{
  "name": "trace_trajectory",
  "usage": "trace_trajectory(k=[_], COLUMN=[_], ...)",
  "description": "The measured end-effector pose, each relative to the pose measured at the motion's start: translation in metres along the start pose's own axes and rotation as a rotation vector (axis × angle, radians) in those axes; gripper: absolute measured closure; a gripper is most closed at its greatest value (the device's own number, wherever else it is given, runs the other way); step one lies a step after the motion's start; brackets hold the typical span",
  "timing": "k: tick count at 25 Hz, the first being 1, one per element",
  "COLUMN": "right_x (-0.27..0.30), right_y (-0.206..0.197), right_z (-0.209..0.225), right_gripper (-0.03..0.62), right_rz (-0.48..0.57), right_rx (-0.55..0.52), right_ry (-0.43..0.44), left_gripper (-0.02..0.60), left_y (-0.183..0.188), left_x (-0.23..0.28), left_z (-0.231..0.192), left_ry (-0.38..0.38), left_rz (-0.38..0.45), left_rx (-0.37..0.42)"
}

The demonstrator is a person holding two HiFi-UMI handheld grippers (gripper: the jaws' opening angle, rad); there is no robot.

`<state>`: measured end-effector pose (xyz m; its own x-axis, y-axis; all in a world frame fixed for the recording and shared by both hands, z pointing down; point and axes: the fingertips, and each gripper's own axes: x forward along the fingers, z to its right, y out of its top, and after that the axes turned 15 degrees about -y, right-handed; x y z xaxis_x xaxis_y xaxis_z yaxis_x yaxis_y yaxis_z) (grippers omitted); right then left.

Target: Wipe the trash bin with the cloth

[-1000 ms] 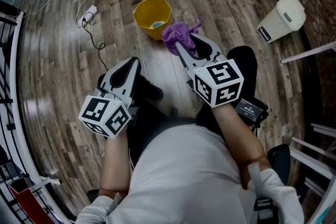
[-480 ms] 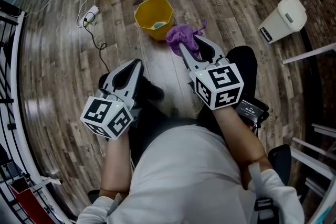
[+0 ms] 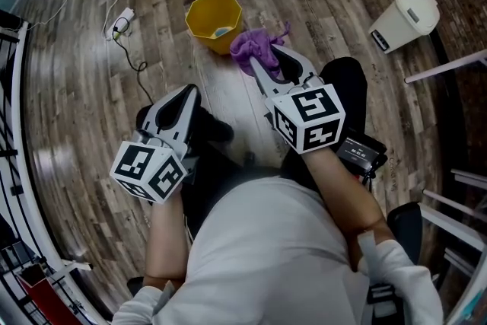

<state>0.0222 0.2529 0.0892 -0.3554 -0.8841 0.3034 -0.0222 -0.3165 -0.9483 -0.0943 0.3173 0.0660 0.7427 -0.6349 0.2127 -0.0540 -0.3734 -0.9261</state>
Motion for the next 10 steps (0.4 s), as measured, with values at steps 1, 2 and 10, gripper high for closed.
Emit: trace_trajectory(k=[1,2,10], right_x=[0.0003,0.0005,0.0038], right_y=[-0.0002,-0.0006,-0.0019], right_z=[-0.0001,0.0001,-0.006], right_gripper=[0.451,0.451,0.451], right_rz=[0.0,-0.001,-0.008], right_rx=[0.0,-0.001,-0.006], right_ry=[0.0,0.0,0.011], left_gripper=[0.575,0.577,0.575], left_y=[-0.0002,-0.0005,0.0014], left_x=[0.0002,0.0006,-0.0041], left_z=[0.0001,0.0003,-0.0017], left_ry=[0.0,-0.001,0.007], left_rz=[-0.001,-0.001,-0.001], left_rx=[0.0,-0.001,-0.002])
